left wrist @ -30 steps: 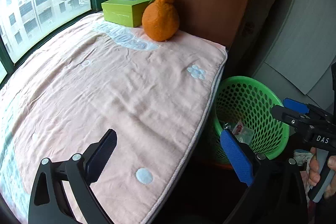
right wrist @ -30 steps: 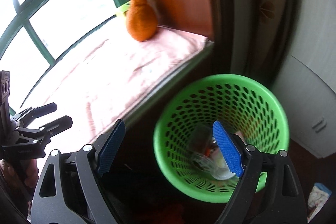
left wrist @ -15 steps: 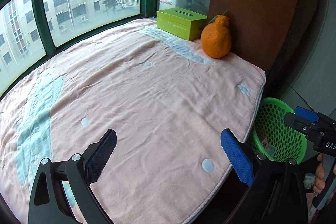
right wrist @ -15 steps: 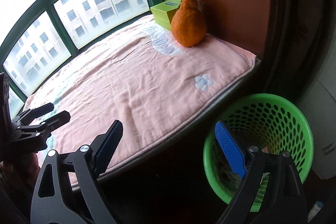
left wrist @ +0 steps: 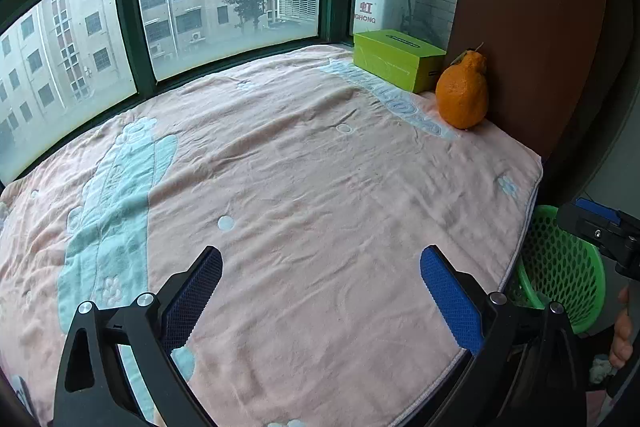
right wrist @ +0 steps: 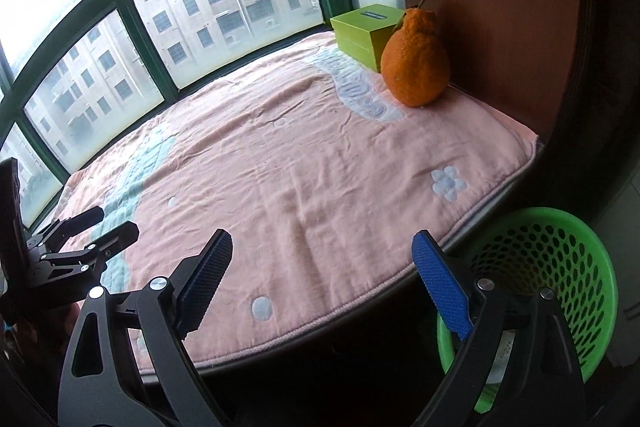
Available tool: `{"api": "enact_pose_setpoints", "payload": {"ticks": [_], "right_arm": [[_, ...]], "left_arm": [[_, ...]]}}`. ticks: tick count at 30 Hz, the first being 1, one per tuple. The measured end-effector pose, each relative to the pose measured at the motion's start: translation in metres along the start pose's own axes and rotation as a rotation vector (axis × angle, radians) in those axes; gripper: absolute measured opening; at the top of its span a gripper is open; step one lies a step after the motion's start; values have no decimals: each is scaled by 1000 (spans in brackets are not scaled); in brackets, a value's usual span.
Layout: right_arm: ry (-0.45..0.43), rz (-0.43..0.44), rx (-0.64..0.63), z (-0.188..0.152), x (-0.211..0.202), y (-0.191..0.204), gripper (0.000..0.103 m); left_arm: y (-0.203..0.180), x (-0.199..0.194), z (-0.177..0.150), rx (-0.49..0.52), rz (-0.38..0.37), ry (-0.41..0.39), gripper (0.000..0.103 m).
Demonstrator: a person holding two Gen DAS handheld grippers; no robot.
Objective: Collect trash
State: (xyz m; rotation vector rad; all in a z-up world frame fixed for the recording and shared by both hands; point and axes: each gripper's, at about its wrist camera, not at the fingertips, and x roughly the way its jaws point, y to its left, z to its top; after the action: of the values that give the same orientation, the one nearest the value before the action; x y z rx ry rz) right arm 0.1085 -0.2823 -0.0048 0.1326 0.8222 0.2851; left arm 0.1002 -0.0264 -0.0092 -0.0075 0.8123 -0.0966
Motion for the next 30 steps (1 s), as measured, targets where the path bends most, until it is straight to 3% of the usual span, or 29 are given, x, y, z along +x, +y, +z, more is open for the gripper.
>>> {"api": "enact_pose_setpoints", "payload": {"ticks": [8, 30], "right_arm": [[-8, -11, -48, 1, 3, 18, 92], [-4, 21, -28, 1, 9, 31, 95]], "left_arm": [[15, -1, -5, -52, -10, 15, 96], [34, -13, -9, -99, 28, 1, 96]]}}
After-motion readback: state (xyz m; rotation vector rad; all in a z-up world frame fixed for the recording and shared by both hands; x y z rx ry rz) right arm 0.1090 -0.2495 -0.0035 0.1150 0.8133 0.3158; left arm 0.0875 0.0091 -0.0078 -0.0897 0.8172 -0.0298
